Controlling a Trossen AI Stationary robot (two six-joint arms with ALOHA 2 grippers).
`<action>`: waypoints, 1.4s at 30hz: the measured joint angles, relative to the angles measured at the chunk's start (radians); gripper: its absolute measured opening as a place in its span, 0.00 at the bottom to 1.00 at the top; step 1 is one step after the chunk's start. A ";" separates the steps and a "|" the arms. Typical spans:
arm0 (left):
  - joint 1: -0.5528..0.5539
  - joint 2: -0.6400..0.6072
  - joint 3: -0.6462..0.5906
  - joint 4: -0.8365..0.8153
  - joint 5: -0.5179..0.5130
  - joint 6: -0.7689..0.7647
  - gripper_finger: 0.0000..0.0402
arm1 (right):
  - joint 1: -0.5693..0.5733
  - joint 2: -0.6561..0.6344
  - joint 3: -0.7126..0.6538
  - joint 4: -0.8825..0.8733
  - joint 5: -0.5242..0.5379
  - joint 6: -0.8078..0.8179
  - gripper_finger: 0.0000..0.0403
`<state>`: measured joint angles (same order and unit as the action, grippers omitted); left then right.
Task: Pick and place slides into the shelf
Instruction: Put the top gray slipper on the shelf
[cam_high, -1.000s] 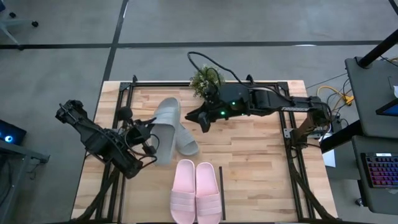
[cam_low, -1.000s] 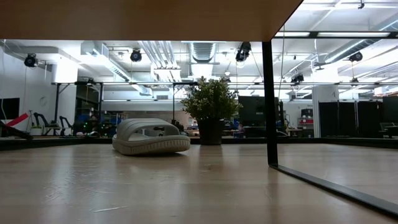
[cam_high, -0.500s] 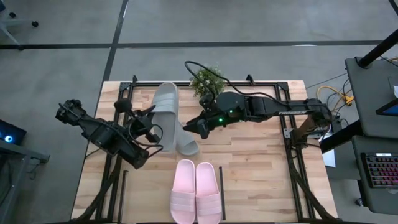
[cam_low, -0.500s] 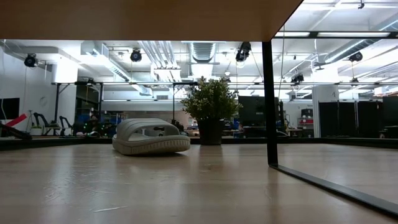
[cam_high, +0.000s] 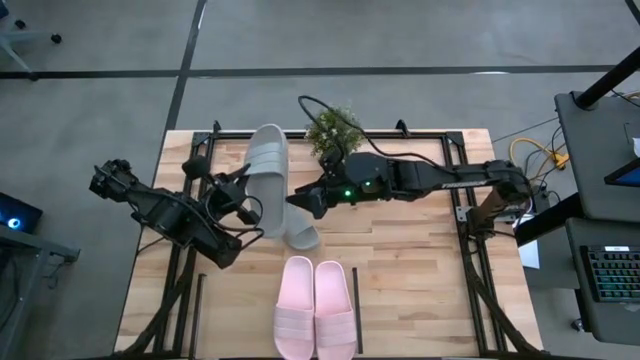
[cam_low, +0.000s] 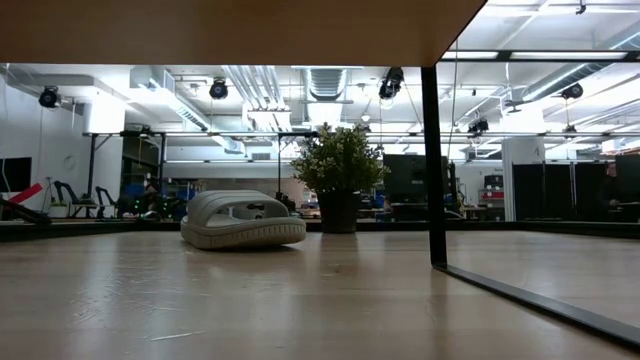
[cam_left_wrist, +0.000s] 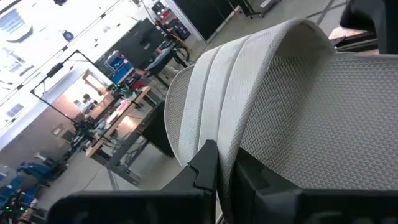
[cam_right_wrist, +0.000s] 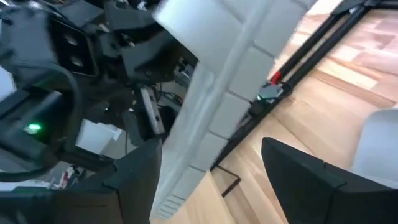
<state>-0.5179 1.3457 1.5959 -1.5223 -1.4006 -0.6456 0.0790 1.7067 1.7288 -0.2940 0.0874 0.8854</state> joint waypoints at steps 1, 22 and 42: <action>0.000 0.002 0.000 0.002 0.000 0.000 0.00 | 0.002 0.009 -0.001 0.006 0.000 0.005 0.66; 0.002 0.009 0.000 0.022 -0.056 0.008 0.00 | 0.013 0.082 -0.004 0.147 -0.004 0.058 0.59; 0.002 0.009 0.000 0.024 -0.057 0.005 0.00 | 0.014 0.088 -0.010 0.140 -0.007 -0.001 0.12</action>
<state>-0.5163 1.3548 1.5959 -1.4986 -1.4577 -0.6405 0.0933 1.7943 1.7187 -0.1545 0.0803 0.8843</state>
